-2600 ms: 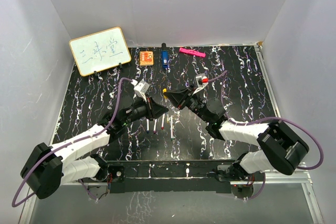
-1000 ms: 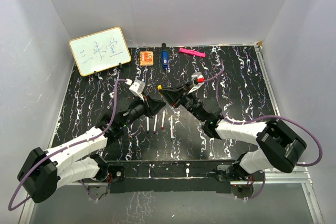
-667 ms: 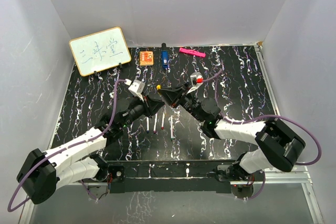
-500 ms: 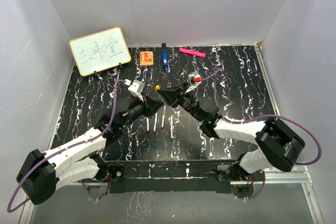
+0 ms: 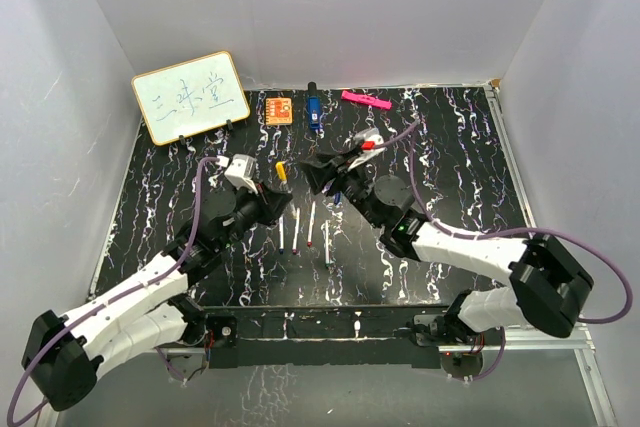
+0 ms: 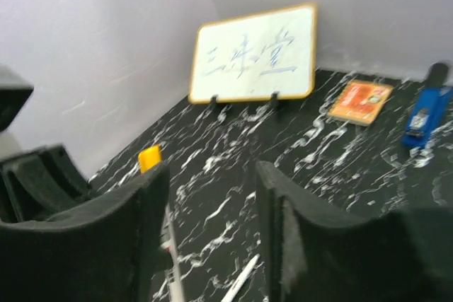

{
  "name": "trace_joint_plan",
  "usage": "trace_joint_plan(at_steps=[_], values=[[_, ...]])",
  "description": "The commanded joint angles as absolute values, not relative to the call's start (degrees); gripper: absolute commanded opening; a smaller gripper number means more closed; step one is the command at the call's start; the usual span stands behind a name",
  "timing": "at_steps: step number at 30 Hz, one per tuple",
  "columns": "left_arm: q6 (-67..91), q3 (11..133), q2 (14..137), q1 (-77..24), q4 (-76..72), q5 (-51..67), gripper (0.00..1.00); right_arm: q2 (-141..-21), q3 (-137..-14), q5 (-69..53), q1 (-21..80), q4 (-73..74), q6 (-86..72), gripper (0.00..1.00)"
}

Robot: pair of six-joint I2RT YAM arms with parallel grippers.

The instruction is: Insert the pens into the pen caps

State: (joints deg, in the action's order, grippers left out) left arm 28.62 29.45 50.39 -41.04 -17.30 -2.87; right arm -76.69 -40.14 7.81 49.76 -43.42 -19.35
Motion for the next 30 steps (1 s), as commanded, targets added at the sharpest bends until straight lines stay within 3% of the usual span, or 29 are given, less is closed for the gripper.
trace_joint_plan(at_steps=[1,4,13,17,20,28,29,30], values=[[27.8,30.6,48.7,-40.9,-9.7,-9.9,0.00,-72.4,-43.7,18.4,49.3,-45.3,-12.3,0.57],[26.3,32.2,50.2,-40.8,-6.9,-13.0,0.00,-72.3,-44.9,19.7,47.9,-43.0,-13.9,0.96],[22.3,36.0,57.8,-38.6,-1.4,-17.4,0.00,-71.1,-40.8,18.1,45.0,-48.3,-15.0,0.98],[22.9,37.6,61.4,-30.7,-2.2,-10.6,0.00,-71.2,-39.1,17.3,42.2,-50.3,-18.8,0.98],[23.0,39.3,64.3,-26.5,-3.0,-6.3,0.00,-71.5,-39.1,15.7,40.2,-48.8,-21.1,0.86],[21.5,50.6,81.0,-20.4,-3.0,-0.2,0.00,-72.4,-41.7,20.5,39.4,-40.1,-22.2,0.75],[21.5,52.4,83.3,-19.7,-2.8,1.0,0.00,-72.7,-42.1,21.2,39.3,-38.8,-22.5,0.66],[21.5,54.3,85.5,-19.0,-2.5,1.7,0.00,-72.9,-42.7,21.6,39.3,-37.2,-22.6,0.49]])
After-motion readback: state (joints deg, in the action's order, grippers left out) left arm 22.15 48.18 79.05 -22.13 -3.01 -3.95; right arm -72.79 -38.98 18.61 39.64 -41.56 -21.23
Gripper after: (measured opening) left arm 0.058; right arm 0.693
